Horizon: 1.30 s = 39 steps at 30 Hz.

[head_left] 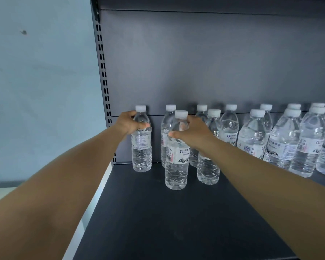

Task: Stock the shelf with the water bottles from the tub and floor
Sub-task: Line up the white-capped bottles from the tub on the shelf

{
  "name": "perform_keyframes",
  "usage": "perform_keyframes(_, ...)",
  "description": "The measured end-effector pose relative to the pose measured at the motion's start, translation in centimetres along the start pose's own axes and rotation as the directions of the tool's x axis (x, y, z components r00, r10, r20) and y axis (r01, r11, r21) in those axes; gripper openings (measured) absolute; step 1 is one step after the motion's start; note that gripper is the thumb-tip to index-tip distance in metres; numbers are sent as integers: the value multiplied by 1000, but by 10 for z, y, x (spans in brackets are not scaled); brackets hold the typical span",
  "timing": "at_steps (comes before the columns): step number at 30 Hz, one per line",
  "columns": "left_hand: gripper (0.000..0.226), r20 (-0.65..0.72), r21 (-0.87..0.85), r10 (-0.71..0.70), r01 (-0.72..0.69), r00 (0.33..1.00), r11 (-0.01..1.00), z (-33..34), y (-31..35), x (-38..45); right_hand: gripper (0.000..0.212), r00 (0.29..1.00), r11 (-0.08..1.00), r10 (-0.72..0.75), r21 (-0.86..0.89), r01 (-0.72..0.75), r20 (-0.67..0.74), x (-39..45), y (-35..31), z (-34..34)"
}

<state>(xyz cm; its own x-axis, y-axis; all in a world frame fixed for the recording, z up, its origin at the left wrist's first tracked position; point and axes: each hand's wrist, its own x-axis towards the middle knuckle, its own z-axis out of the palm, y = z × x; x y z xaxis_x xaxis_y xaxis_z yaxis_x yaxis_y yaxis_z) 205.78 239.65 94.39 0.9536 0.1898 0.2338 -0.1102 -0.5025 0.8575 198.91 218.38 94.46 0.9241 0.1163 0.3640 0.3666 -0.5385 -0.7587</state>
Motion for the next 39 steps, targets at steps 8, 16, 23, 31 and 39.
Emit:
perform_keyframes(8,75,7,17,-17,17,1000,1000,-1,8,-7,61,1000,999,-16,33,15,25,2,2,0)
perform_keyframes(16,62,-29,111,33,-29,999,993,0,8,-19,60,1000,995,-2,99,0,16,-7,3,3)
perform_keyframes(23,61,28,269,77,-82,997,960,-14,28,-62,62,999,1000,7,-1,-7,32,-20,-1,-9)
perform_keyframes(31,73,139,644,142,-198,980,739,-25,78,-141,61,989,932,-126,-331,147,84,-72,-7,-73)
perform_keyframes(39,86,132,845,132,-181,982,503,24,127,-261,64,949,738,-274,-599,311,155,-166,14,-180)
